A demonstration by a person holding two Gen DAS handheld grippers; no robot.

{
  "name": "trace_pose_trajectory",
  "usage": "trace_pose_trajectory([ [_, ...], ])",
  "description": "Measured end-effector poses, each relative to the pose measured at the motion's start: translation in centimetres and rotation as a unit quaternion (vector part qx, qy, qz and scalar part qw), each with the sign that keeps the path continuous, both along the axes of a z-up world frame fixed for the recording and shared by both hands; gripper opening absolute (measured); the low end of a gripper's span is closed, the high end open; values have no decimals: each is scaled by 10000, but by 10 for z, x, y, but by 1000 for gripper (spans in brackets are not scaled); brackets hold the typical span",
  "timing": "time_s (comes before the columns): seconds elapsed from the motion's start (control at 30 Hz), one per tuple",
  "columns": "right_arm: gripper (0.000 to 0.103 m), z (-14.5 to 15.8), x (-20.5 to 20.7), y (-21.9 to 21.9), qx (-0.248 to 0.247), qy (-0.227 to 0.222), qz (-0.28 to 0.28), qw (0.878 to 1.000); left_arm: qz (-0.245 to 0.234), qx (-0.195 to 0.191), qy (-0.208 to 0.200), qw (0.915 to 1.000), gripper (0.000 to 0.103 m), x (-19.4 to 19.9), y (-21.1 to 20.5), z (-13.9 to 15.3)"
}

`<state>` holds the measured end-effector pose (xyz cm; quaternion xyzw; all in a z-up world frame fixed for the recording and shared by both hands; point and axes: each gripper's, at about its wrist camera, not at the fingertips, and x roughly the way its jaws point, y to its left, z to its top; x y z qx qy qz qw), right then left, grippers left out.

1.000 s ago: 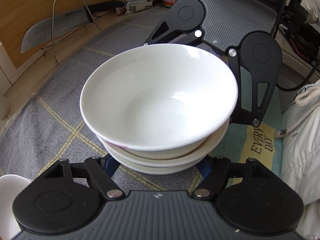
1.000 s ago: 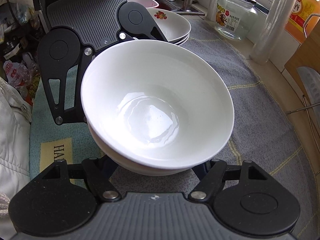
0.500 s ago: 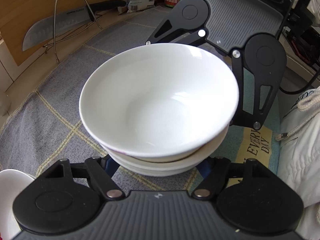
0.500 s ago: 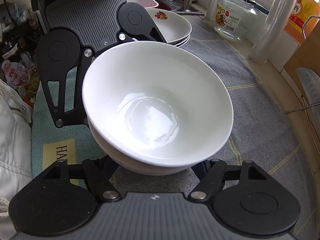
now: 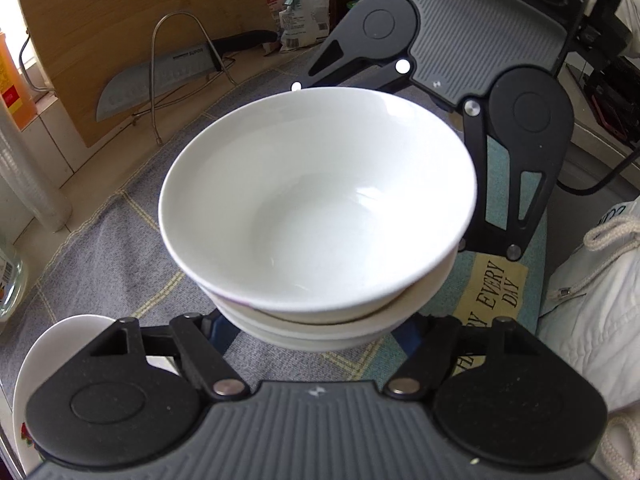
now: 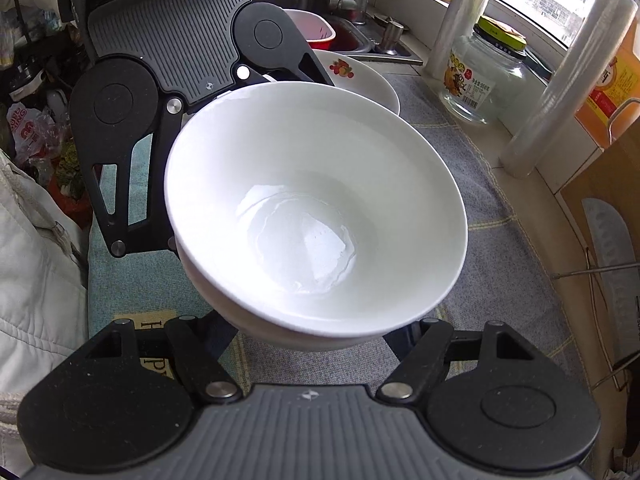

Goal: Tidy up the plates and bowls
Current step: 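Lift the bowl stack with both tools and carry it over the white plate stack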

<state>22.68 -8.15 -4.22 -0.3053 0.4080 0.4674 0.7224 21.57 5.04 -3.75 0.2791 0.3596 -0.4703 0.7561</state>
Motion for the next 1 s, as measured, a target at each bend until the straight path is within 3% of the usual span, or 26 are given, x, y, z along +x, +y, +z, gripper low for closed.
trace_pose_trajectory([
  [0.47, 80, 23, 25, 75, 46, -464, 780, 9959, 834, 91, -404, 9957, 76, 4, 75, 25],
  [0.7, 80, 19, 42, 117, 23, -549, 1110, 9923, 1172, 111, -472, 9919, 76, 15, 106, 21],
  [1.0, 80, 3, 59, 150, -81, -487, 1209, 9914, 1276, 163, -356, 9911, 76, 42, 134, 3],
])
